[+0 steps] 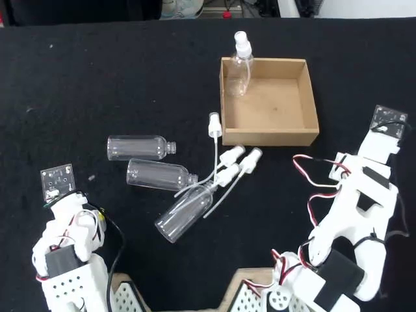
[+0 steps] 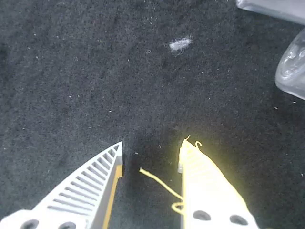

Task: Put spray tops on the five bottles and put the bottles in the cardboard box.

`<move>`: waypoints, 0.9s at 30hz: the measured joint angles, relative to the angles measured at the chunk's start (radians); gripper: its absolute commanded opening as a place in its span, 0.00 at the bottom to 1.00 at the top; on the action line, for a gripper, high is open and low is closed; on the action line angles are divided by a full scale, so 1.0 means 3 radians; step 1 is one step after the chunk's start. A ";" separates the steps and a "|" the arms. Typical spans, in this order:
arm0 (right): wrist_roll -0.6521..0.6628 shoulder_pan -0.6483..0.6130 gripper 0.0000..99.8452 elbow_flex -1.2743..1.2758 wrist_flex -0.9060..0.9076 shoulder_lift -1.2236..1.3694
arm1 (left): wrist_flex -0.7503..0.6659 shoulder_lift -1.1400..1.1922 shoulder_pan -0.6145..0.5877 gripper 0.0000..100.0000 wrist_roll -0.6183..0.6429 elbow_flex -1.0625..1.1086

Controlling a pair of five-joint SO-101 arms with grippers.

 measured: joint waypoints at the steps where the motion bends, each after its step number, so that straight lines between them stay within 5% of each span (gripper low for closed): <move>1: 0.0000 0.0000 0.30 0.0000 0.0000 0.0000 | 0.0000 0.0000 0.0000 0.19 0.0000 0.0000; 5: 0.0000 0.0000 0.37 0.0005 0.0000 0.0000 | 0.0000 0.0000 0.0000 0.19 0.0000 0.0000; 27: 0.0000 0.0010 0.37 -0.0399 0.0926 -0.0864 | 0.0000 0.0000 0.0000 0.19 0.0000 0.0000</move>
